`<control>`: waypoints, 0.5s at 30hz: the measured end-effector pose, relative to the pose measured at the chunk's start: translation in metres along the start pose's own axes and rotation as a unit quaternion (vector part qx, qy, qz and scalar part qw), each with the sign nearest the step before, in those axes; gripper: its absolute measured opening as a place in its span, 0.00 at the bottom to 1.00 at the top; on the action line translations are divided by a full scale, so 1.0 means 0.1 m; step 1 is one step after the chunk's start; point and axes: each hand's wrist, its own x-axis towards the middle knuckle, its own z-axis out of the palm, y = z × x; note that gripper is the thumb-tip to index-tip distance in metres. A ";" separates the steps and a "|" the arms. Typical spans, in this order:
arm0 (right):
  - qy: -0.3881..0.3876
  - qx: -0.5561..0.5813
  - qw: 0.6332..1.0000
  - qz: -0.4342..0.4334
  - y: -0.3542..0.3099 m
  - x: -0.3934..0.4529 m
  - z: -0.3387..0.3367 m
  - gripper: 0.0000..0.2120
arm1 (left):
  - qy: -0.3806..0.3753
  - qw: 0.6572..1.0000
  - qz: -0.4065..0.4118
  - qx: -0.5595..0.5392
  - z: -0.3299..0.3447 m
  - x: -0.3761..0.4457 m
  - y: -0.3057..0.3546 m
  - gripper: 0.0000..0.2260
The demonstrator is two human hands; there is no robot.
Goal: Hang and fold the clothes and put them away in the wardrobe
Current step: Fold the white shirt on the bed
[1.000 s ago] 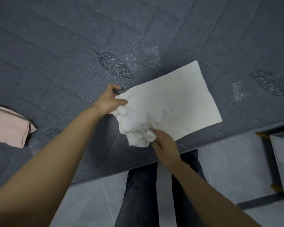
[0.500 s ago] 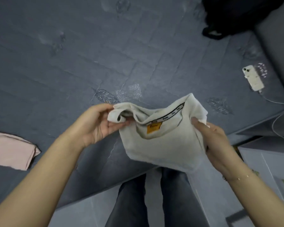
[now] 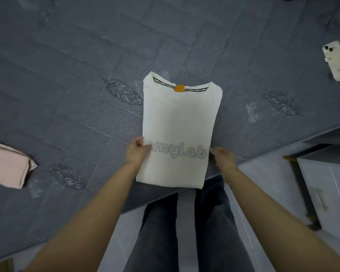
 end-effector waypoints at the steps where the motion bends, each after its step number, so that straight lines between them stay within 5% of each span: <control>1: 0.004 -0.016 1.000 -0.002 0.16 -0.06 0.04 0.09 | 0.007 1.000 0.009 0.027 -0.02 -0.03 -0.15 0.19; 8: 0.007 0.003 0.999 0.042 0.84 -0.36 0.28 0.12 | 0.047 0.996 -0.009 0.082 -0.20 -0.19 -0.77 0.11; 15: -0.033 0.030 0.997 0.058 0.92 -0.34 0.25 0.06 | -0.013 0.993 -0.002 0.117 -0.36 -0.08 -0.90 0.10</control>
